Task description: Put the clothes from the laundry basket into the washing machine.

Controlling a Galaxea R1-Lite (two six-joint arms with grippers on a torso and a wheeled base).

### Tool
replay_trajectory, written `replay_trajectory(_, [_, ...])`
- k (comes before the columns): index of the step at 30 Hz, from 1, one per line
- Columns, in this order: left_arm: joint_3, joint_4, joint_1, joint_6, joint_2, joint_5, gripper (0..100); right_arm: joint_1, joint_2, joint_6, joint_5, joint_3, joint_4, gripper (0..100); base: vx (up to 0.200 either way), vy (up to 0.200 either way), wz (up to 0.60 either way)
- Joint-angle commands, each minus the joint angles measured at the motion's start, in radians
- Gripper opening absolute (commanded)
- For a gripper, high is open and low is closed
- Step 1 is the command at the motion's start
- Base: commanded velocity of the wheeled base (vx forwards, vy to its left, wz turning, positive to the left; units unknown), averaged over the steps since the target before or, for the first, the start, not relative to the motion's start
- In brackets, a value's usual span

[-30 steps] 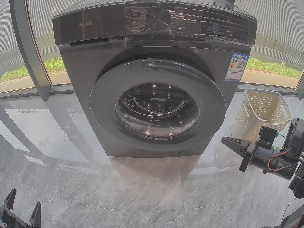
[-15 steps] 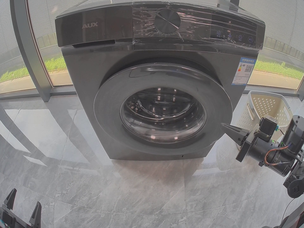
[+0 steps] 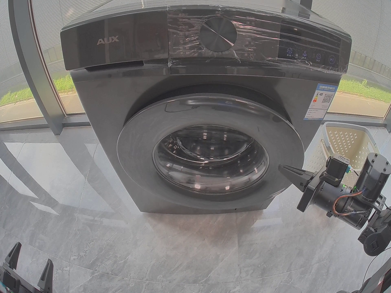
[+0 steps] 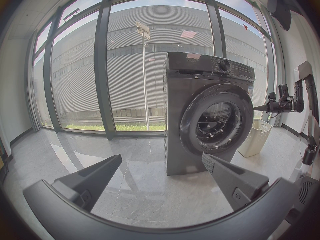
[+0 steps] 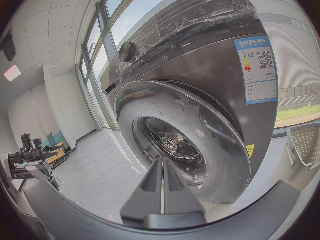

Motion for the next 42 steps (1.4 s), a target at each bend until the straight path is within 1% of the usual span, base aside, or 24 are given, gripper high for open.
replay_trajectory(1, [0.016,0.0,0.0,0.001,-0.016,0.0,100,0.0,0.0,0.001,0.0,0.009,0.001,0,0.2,0.0,0.0])
replay_trajectory(6, [0.016,0.0,0.0,0.001,-0.016,0.0,100,-0.006,0.003,-0.001,-0.026,0.002,-0.006,0,0.2,0.0,0.0])
replay_trajectory(7, [0.016,0.0,0.0,0.001,-0.016,0.0,100,-0.008,0.003,-0.001,-0.027,0.002,-0.006,0,0.0,0.0,0.0])
replay_trajectory(8, [0.016,0.0,0.0,0.001,-0.016,0.0,100,-0.015,0.006,-0.001,-0.043,0.001,-0.006,0,0.0,0.0,0.0])
replay_trajectory(9, [0.016,0.0,0.0,0.001,-0.016,0.0,100,-0.017,0.006,0.001,-0.049,0.001,-0.006,0,0.0,0.0,0.0])
replay_trajectory(13, [0.016,0.0,0.0,0.001,-0.016,0.0,100,-0.025,0.009,0.004,-0.06,-0.016,-0.006,0,0.0,0.0,0.0])
replay_trajectory(15, [0.016,0.0,0.0,0.001,-0.016,0.0,100,-0.04,0.009,0.005,-0.07,-0.033,-0.003,0,0.0,0.0,0.0])
replay_trajectory(19, [0.016,0.0,0.0,0.001,-0.016,0.0,100,-0.063,0.011,0.008,-0.11,-0.053,0.001,0,0.0,0.0,0.0])
replay_trajectory(22, [0.016,0.0,0.0,0.001,-0.016,0.0,100,-0.075,0.011,0.008,-0.112,-0.051,-0.001,0,0.0,0.0,0.0])
replay_trajectory(30, [0.016,0.0,0.0,0.001,-0.016,0.0,100,-0.078,0.011,0.01,-0.115,-0.057,0.001,0,0.0,0.0,0.0])
replay_trajectory(34, [0.016,0.0,0.0,0.001,-0.016,0.0,100,-0.097,0.012,0.008,-0.141,-0.073,0.005,0,0.0,0.0,0.0])
replay_trajectory(42, [0.016,0.0,0.0,0.001,-0.016,0.0,100,-0.098,0.011,0.01,-0.149,-0.073,0.007,0,0.0,0.0,0.0])
